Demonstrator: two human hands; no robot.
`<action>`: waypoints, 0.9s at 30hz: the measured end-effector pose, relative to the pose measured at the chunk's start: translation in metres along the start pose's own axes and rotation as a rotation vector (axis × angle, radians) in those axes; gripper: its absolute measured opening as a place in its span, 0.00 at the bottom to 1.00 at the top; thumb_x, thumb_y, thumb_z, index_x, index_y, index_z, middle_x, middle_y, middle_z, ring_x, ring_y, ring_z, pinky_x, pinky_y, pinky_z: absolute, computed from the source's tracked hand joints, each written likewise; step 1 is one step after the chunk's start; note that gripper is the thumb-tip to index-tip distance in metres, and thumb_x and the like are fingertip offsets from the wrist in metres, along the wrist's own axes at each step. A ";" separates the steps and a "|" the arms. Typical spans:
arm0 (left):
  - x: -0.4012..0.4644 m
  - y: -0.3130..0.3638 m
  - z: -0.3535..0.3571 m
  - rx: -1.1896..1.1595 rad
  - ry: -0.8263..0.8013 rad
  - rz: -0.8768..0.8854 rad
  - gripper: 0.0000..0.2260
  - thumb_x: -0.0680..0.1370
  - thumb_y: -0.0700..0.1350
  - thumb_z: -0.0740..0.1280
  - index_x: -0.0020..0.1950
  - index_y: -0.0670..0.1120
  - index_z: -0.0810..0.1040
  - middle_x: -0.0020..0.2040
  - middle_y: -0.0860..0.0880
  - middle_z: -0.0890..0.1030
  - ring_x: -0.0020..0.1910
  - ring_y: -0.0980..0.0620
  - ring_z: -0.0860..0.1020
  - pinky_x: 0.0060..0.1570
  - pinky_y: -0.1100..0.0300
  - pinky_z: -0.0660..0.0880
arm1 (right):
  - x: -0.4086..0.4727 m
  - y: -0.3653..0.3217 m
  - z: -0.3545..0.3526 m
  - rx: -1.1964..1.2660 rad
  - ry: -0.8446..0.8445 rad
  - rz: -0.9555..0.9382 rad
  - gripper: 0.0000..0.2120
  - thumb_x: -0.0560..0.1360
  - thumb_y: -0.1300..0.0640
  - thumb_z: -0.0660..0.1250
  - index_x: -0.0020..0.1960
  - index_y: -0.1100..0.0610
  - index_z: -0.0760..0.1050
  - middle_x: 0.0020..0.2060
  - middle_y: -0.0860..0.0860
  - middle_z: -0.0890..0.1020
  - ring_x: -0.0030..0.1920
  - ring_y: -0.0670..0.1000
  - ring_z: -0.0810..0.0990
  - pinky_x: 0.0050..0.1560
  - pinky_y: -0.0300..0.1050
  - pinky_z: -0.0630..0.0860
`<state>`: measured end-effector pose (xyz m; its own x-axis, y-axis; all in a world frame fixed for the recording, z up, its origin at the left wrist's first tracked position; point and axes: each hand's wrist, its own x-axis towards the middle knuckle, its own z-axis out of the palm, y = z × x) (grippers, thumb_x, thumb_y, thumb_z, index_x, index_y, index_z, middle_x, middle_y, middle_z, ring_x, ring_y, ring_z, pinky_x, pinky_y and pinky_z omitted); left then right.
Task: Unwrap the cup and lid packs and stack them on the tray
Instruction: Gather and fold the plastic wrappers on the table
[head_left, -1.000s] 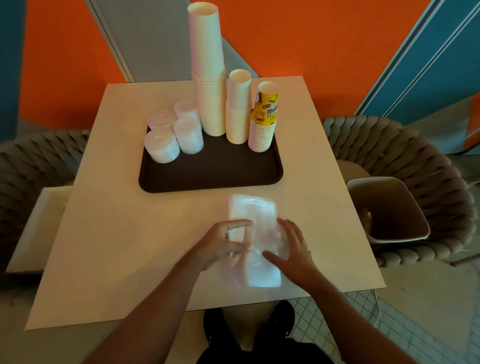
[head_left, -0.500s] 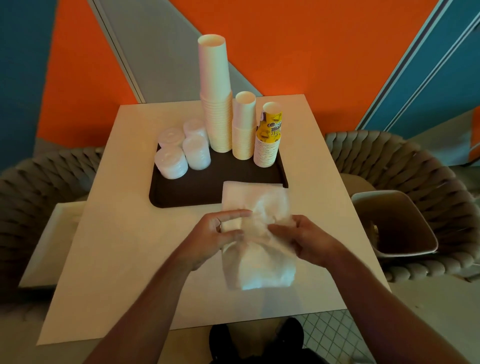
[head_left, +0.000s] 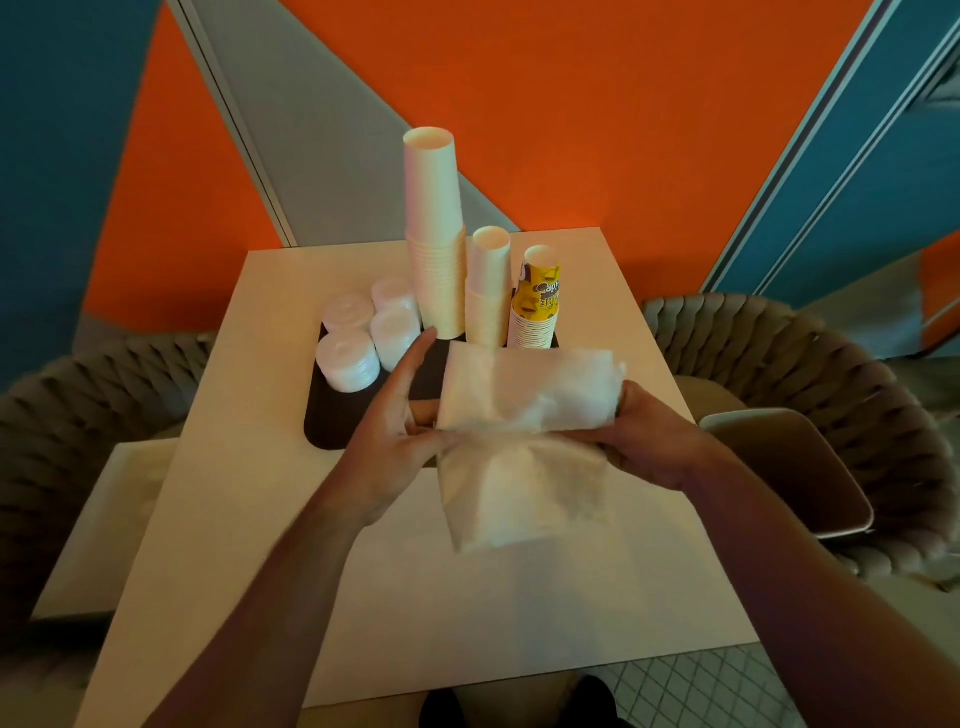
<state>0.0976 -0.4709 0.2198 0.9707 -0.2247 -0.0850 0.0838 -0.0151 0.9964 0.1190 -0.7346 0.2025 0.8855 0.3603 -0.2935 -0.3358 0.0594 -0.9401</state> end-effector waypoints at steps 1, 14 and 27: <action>0.000 0.002 -0.002 0.000 -0.007 0.006 0.37 0.77 0.31 0.68 0.76 0.63 0.60 0.53 0.51 0.86 0.55 0.51 0.83 0.50 0.54 0.82 | -0.002 -0.006 0.000 -0.031 -0.024 -0.022 0.10 0.68 0.63 0.76 0.49 0.57 0.87 0.49 0.57 0.87 0.48 0.51 0.86 0.51 0.42 0.83; 0.007 0.026 -0.011 -0.239 -0.361 -0.185 0.08 0.75 0.39 0.66 0.46 0.47 0.85 0.53 0.48 0.83 0.48 0.49 0.81 0.42 0.58 0.79 | -0.004 -0.058 0.008 -0.275 -0.162 -0.079 0.25 0.77 0.79 0.60 0.44 0.54 0.88 0.53 0.58 0.87 0.54 0.58 0.86 0.51 0.46 0.83; 0.007 0.013 0.035 -0.077 -0.128 -0.087 0.23 0.67 0.39 0.76 0.61 0.53 0.82 0.54 0.51 0.85 0.53 0.54 0.82 0.55 0.59 0.78 | -0.001 0.022 0.026 0.777 -0.108 0.072 0.36 0.77 0.31 0.56 0.67 0.59 0.79 0.67 0.62 0.79 0.65 0.61 0.79 0.70 0.61 0.70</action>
<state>0.0974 -0.5070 0.2322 0.9229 -0.3482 -0.1646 0.1878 0.0339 0.9816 0.1027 -0.7092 0.1866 0.8303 0.4739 -0.2934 -0.5547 0.6520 -0.5168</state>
